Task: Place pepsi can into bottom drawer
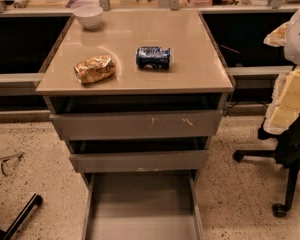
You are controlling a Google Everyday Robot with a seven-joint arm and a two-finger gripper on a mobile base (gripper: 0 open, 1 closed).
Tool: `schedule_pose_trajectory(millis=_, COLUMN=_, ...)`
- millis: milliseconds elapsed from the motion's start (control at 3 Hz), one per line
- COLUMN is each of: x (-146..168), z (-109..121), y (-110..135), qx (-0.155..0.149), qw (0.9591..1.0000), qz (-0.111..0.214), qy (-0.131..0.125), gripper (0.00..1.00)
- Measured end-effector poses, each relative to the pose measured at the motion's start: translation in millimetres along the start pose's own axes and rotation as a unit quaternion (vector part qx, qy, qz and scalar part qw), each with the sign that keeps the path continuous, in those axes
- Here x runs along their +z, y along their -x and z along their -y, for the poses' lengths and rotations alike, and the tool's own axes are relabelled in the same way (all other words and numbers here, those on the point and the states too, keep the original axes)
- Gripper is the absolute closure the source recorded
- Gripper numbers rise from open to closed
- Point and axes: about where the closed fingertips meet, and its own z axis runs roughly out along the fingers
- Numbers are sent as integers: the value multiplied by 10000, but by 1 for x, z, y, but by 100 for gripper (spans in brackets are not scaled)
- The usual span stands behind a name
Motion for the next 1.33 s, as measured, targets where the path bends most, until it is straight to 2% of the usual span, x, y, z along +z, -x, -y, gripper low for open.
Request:
schedule_pose_trajectory(millis=333, x=0, z=0, y=0, qx=-1, qw=10000, qz=0, qy=-1, gripper=0)
schedule_pose_trajectory(millis=667, x=5, z=13, y=14, qx=-145, qw=9999, qz=44, qy=-62, gripper=0)
schedule_pose_trajectory(millis=1000, x=10, z=58, y=54, qx=-404, qw=9985, qz=260, qy=-262, gripper=0)
schedule_pose_trajectory(millis=1333, x=10, z=58, y=54, qx=-405, qw=9985, qz=260, qy=-262, gripper=0)
